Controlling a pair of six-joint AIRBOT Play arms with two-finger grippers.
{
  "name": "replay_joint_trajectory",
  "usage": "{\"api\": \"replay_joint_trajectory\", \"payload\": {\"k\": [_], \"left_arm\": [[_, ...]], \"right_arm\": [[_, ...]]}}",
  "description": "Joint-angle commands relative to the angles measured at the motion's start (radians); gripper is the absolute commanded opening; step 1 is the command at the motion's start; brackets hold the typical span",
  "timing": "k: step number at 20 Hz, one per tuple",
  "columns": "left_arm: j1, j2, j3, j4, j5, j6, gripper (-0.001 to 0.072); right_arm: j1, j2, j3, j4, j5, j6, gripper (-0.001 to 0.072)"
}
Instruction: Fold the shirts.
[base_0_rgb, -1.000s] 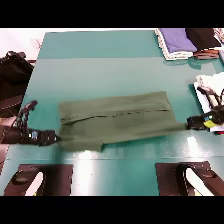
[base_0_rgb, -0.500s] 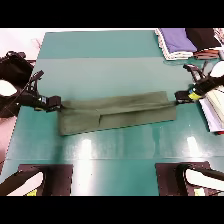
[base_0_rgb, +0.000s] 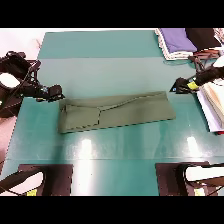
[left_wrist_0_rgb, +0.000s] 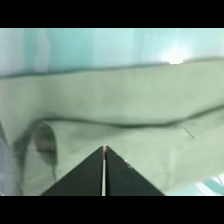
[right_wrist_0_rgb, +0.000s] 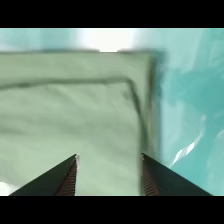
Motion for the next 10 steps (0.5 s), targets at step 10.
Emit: {"api": "replay_joint_trajectory", "payload": {"k": [10], "left_arm": [[-0.383,-0.084,0.011,-0.06,0.18,-0.109,0.0023]], "right_arm": [[-0.175,-0.144,-0.302,0.378,-0.043,-0.212,0.0481]]}}
